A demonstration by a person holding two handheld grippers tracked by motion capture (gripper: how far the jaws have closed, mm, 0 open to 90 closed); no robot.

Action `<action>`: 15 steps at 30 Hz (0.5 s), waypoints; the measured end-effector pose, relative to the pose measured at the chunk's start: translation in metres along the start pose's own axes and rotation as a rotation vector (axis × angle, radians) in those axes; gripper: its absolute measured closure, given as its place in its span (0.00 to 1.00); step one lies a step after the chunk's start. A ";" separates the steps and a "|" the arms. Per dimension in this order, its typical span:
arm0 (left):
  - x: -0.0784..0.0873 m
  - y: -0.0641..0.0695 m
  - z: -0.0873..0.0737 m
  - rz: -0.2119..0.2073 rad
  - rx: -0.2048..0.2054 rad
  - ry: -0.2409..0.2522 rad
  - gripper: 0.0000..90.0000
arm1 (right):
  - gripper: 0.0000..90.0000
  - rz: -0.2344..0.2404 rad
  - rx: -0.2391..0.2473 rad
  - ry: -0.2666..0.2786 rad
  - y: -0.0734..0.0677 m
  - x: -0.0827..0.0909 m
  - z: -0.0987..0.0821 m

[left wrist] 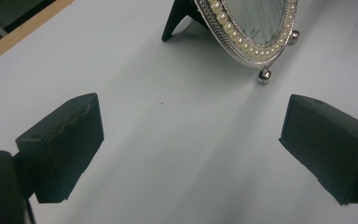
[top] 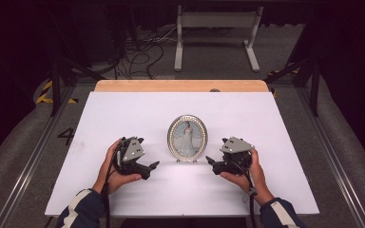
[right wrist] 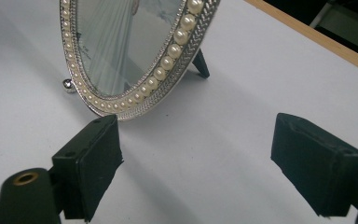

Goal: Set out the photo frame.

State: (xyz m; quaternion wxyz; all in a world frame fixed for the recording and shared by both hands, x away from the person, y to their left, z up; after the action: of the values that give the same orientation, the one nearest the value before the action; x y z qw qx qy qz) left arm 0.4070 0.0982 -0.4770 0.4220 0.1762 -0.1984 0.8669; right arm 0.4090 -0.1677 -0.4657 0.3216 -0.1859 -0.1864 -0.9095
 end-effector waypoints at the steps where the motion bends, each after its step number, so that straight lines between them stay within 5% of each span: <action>1: 0.001 0.000 -0.001 0.002 -0.001 -0.003 0.07 | 0.18 -0.003 -0.002 0.000 0.002 0.001 -0.001; 15: 0.019 0.001 -0.016 0.018 -0.011 -0.025 0.07 | 0.18 -0.032 0.017 -0.027 0.009 0.020 -0.012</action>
State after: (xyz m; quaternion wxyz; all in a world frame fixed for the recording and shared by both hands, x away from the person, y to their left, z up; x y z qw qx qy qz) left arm 0.3930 0.1183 -0.4823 0.4126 0.1832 -0.2099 0.8673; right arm 0.3982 -0.1900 -0.4646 0.3060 -0.1924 -0.2013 -0.9104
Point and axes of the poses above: each handheld gripper's, and its own axes: x roughly backward along the jaws, z roughly out of its top, y roughly to its right, the point moved 8 cm from there along -x, roughly forward along the jaws, and after that the axes turned 8 degrees about y, right-handed, at the moved point
